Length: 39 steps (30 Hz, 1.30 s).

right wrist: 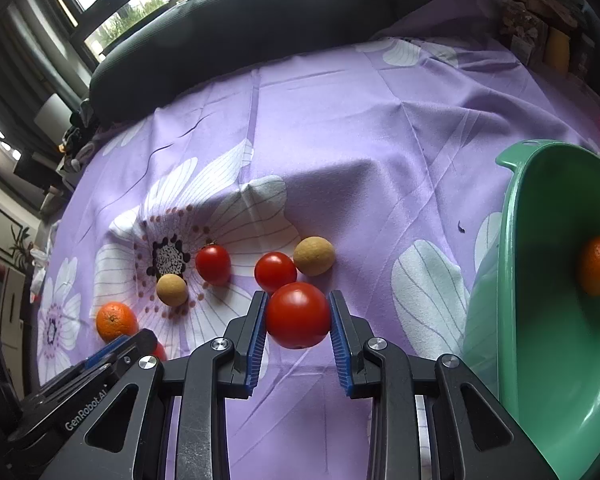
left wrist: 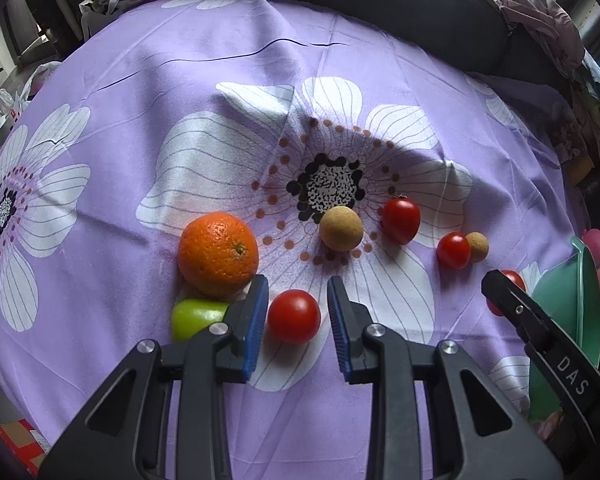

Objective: Organize fruits
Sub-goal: 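Carry the red tomato in the right gripper over the green bowl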

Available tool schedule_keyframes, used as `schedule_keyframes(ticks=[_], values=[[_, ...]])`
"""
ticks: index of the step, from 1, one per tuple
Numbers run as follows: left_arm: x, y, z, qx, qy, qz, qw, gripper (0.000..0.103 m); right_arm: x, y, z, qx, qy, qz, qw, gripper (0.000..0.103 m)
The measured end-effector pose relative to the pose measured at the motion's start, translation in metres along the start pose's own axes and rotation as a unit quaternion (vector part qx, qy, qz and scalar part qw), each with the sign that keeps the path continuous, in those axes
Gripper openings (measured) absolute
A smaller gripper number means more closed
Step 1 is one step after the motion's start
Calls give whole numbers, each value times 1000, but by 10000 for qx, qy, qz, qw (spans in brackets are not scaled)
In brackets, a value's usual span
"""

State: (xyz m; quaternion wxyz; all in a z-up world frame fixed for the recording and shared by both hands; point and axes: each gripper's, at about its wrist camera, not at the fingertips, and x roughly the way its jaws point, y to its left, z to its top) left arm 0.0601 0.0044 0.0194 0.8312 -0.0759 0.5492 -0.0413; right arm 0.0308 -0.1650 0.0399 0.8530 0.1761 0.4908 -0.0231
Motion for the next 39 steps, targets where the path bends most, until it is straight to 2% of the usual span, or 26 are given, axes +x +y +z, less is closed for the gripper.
schedule_keyframes(ticks=[3, 6, 10, 15, 19, 24, 32, 39], values=[[10, -8, -2, 58, 115, 188, 9997, 29, -1, -1, 0, 30, -18, 33, 10000, 31], [13, -16, -6, 251, 10, 384, 9989, 28, -3, -3, 0, 22, -22, 88, 10000, 31], [13, -16, -8, 281, -95, 400, 9988, 27, -5, -3, 0, 52, -49, 123, 9999, 31], [6, -8, -10, 66, -163, 30, 9998, 26, -6, -3, -1, 60, -59, 156, 9998, 31], [-13, -16, -13, 110, -599, -6, 9981, 26, -14, -5, -2, 79, -160, 241, 9996, 31], [-39, -29, -18, 214, -1068, -229, 9938, 26, -29, -9, -3, 116, -370, 370, 9986, 31], [-73, -51, -19, 422, -1626, -959, 9811, 26, -70, -20, -3, 231, -991, 618, 9929, 31], [-91, -96, -27, 1015, -1658, -1341, 9717, 26, -110, -49, -3, 582, -1655, 489, 9833, 31]])
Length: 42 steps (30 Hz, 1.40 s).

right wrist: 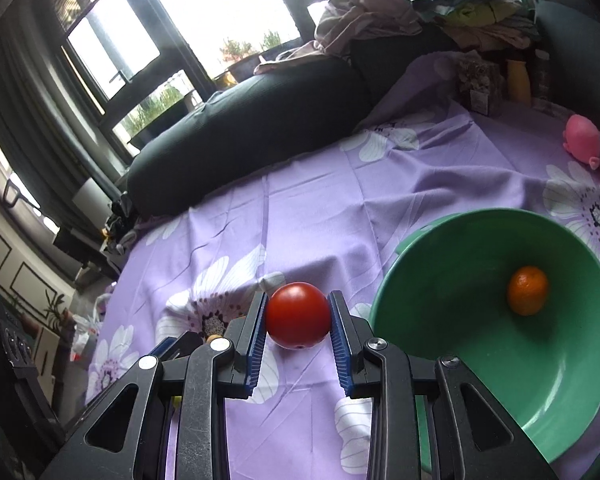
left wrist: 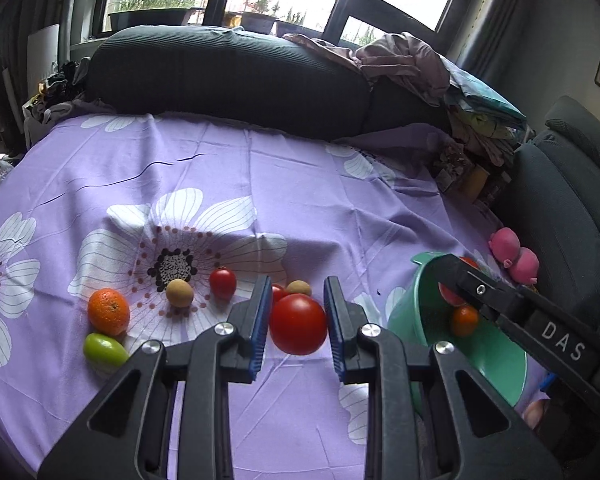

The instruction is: Organize fruits

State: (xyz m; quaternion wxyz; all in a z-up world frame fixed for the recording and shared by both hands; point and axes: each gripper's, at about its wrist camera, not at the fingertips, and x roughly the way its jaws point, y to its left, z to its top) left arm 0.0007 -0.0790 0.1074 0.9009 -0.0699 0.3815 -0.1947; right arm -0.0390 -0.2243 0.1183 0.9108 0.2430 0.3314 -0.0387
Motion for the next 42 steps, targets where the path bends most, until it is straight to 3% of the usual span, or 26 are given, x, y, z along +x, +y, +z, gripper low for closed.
schedule_keyframes(ticks=[5, 10, 16, 24, 31, 42], values=[[0, -45, 11, 753, -65, -169, 9970, 26, -24, -29, 10, 381, -430, -294, 9979, 31], [15, -75, 8, 1173, 110, -468, 9919, 26, -39, -62, 12, 923, -702, -729, 9906, 31], [45, -93, -9, 1215, 596, -1009, 9856, 26, -34, -92, 9, 1343, -508, -975, 9848, 32], [67, -105, -25, 1303, 997, -1190, 9792, 26, -17, -101, 4, 1417, -132, -1264, 9817, 32], [73, -110, -33, 1356, 1173, -1350, 9745, 26, -10, -102, 1, 1403, 49, -1316, 9813, 32], [75, -108, -35, 1380, 1182, -1307, 9746, 27, -1, -102, -1, 1375, 244, -1446, 9796, 32]])
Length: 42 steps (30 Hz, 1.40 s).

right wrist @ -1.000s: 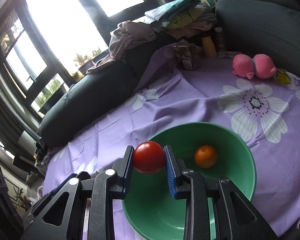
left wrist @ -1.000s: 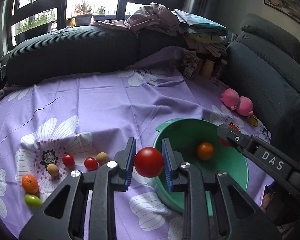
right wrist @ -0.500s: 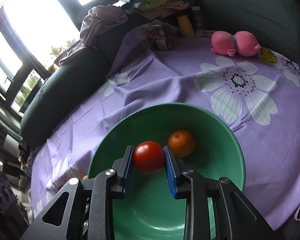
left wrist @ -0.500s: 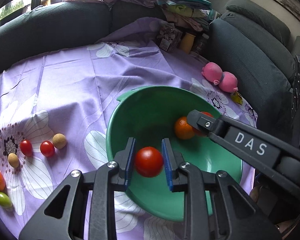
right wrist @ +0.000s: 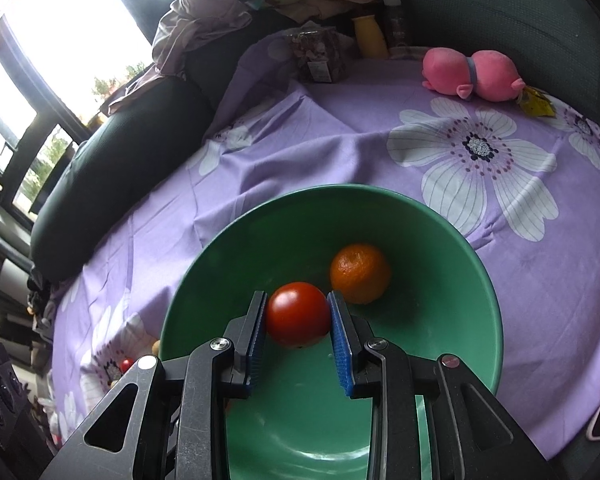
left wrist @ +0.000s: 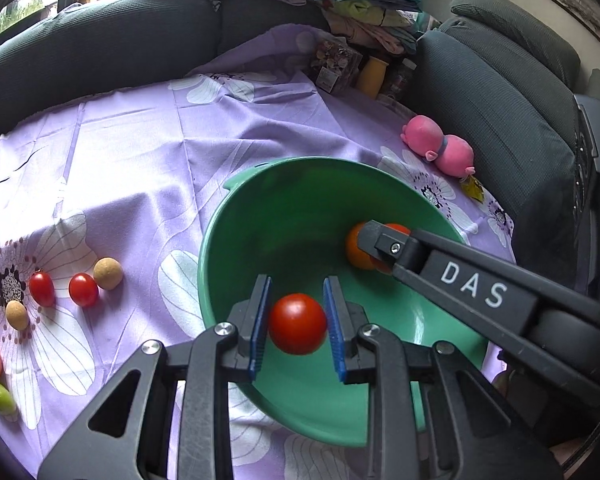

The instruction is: Organize fruits

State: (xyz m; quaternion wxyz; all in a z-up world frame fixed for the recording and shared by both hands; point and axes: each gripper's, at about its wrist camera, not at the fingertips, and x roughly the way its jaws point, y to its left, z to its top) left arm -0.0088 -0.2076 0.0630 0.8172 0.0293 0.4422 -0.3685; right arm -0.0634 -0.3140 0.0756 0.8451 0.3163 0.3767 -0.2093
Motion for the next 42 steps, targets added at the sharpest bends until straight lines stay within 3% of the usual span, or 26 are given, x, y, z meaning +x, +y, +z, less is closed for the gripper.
schedule_keyframes(ticks=[13, 15, 17, 20, 22, 27, 31, 34, 39, 42], values=[[2, -1, 0, -32, 14, -43, 10000, 27, 4, -2, 0, 10, 94, -163, 9998, 32], [1, -1, 0, -61, -20, -96, 9999, 33, 4, -3, 0, 14, 94, -195, 9998, 32], [-3, 0, 0, -108, -74, -177, 9998, 50, 3, -3, 1, 26, 65, -218, 9997, 32], [-10, 4, 1, -234, -99, -373, 9990, 56, 0, -4, 1, 27, -43, -215, 9998, 38], [-17, 6, 2, -256, -182, -331, 9990, 58, -4, -2, 1, -20, -152, -182, 9997, 45], [-44, 18, 2, -338, -461, -201, 9982, 61, -11, 8, 1, -167, -374, -19, 9992, 47], [-69, 43, 1, -684, -727, -14, 9950, 67, -14, 19, 1, -338, -545, 155, 9978, 48], [-90, 67, -2, -1007, -919, 363, 9900, 70, -12, 26, 1, -494, -577, 267, 9968, 48], [-116, 113, -27, -1601, -1113, 1074, 9749, 75, -8, 39, -1, -620, -575, 409, 9956, 48], [-120, 146, -39, -2179, -1125, 1476, 9582, 75, -7, 48, -4, -727, -578, 504, 9944, 48]])
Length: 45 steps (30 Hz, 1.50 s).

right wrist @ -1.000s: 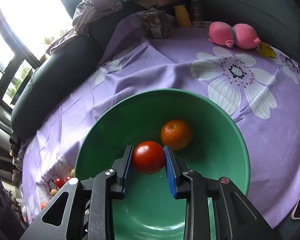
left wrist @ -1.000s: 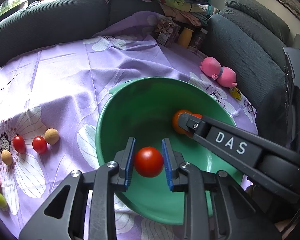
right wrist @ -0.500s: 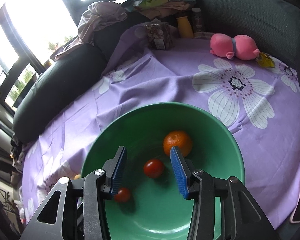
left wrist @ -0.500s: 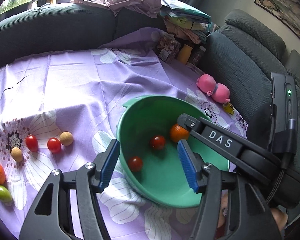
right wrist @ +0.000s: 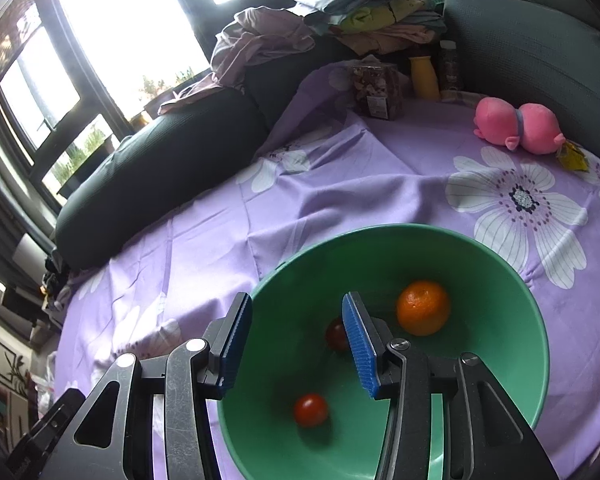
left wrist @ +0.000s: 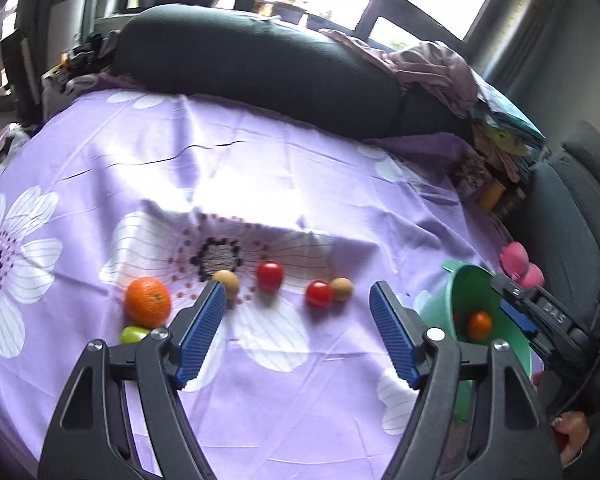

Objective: Organize fruits
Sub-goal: 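Move the right gripper back toward the remaining tomatoes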

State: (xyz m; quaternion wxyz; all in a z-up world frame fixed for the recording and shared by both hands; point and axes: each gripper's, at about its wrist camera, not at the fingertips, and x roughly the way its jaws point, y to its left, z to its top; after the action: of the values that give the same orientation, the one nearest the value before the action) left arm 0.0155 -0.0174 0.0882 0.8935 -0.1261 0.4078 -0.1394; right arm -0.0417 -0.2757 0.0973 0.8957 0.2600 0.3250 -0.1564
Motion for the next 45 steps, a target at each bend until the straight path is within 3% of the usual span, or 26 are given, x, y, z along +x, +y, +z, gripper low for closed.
schedule_keyframes(ticks=[2, 8, 20, 29, 33, 38, 45], values=[[5, 19, 3, -276, 36, 272, 9992, 75, 1, 8, -2, -108, -9, 117, 9999, 48], [2, 45, 8, -557, -79, 626, 9965, 75, 6, 32, -9, -514, 39, 191, 9985, 48], [6, 59, 8, -581, -108, 726, 9956, 75, 12, 73, -24, -1015, 132, 477, 9936, 48], [4, 75, 9, -918, -174, 790, 9925, 72, 33, 110, -42, -1294, 648, 1246, 9816, 48], [6, 72, 10, -870, -117, 706, 9936, 62, 51, 121, -50, -1379, 1007, 1215, 9778, 46], [12, 65, 8, -759, 28, 610, 9952, 50, 79, 127, -61, -1459, 1478, 799, 9749, 39], [16, 64, 6, -706, 125, 557, 9959, 48, 96, 124, -68, -1496, 1724, 517, 9722, 38]])
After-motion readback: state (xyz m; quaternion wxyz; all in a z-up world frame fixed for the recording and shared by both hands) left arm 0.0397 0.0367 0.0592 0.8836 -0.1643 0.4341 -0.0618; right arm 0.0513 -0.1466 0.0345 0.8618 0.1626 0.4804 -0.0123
